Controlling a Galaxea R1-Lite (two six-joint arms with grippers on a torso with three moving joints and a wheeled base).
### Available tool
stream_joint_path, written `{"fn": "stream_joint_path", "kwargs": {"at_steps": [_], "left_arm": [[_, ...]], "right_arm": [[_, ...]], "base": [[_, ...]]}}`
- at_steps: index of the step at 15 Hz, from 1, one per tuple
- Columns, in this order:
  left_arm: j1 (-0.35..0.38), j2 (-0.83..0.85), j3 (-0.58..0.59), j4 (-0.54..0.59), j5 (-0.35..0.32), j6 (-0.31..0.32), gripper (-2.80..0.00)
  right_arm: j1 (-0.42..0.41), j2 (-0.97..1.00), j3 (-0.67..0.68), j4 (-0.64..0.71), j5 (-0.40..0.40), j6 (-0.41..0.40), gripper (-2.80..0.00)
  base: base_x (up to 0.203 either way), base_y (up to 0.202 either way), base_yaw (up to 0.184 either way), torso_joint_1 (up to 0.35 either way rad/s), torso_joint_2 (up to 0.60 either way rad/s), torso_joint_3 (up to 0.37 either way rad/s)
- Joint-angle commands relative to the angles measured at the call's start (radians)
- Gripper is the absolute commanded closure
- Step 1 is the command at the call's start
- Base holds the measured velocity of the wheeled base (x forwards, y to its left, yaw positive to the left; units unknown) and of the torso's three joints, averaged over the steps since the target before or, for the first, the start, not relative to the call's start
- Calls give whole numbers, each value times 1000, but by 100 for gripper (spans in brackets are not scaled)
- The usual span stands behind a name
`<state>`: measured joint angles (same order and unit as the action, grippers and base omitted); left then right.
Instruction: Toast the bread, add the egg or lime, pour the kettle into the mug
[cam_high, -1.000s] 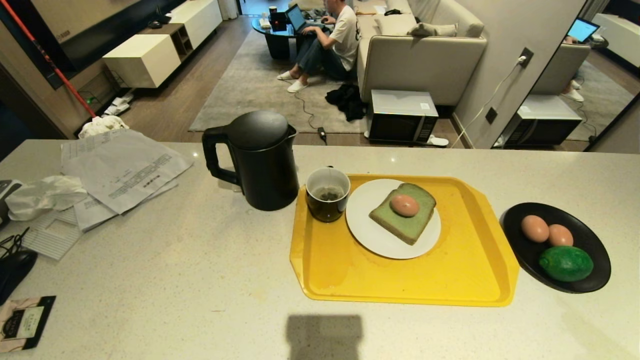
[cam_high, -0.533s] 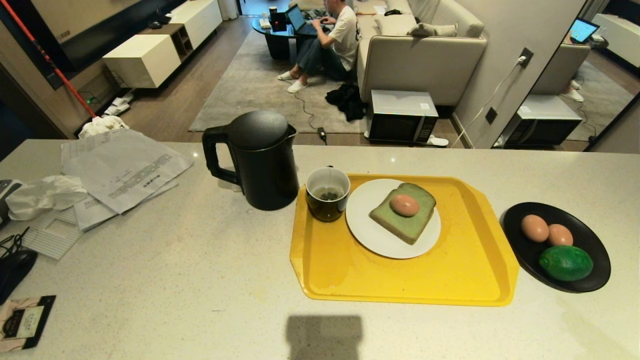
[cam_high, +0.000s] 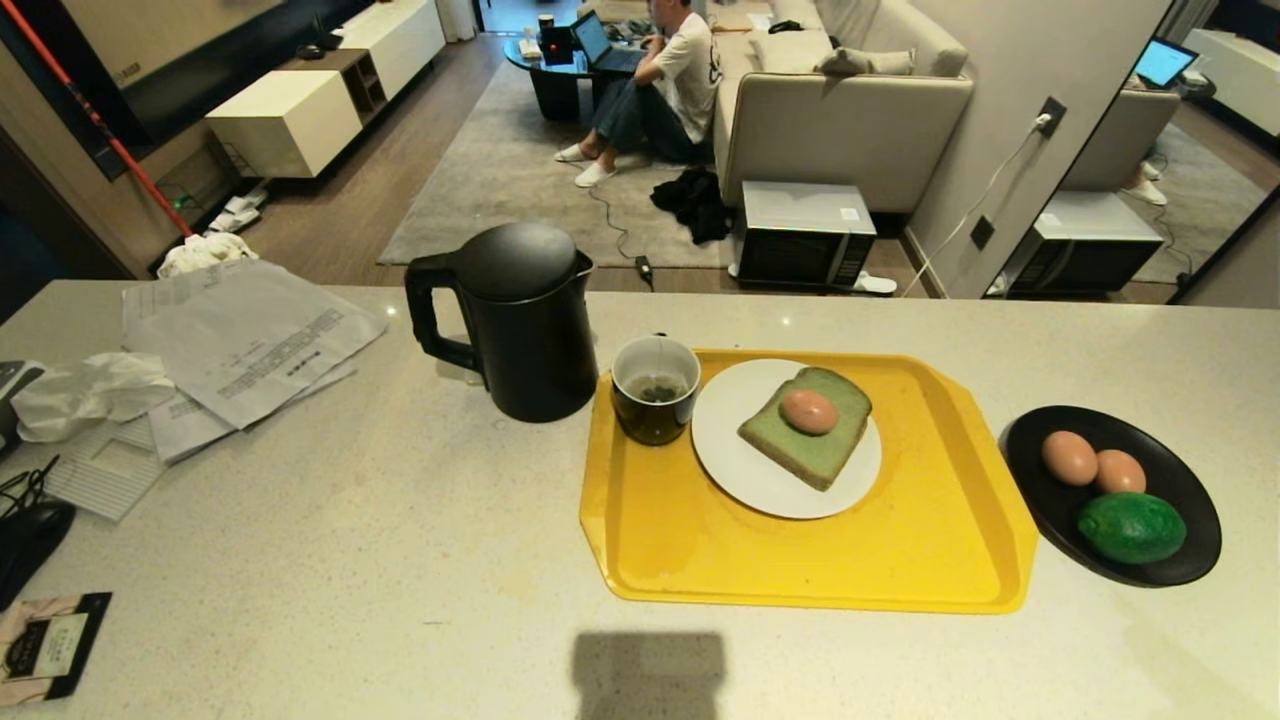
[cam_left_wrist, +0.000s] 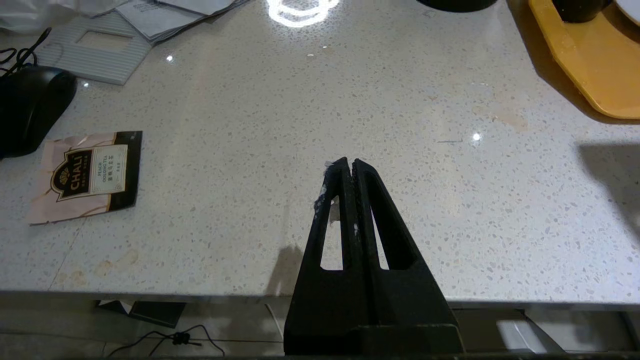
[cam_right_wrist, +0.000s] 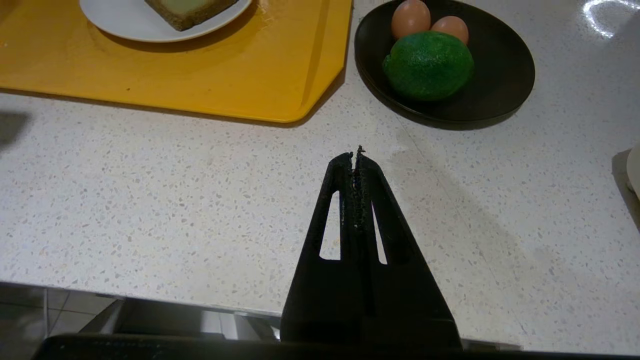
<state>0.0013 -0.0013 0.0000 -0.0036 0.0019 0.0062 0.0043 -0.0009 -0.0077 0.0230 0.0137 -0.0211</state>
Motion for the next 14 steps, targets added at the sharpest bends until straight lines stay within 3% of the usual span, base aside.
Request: {"fn": "stream_joint_path", "kwargs": {"at_steps": [1,14], "left_arm": [[0,1,0,-1,1,-5,0],[0,1,0,-1,1,-6,0]], "right_arm": [[0,1,0,0,0,0,0],[0,1,0,0,0,0,0]], "base": [[77,0,-3,-17,-2,2],[14,0,0,1,0,1]]}}
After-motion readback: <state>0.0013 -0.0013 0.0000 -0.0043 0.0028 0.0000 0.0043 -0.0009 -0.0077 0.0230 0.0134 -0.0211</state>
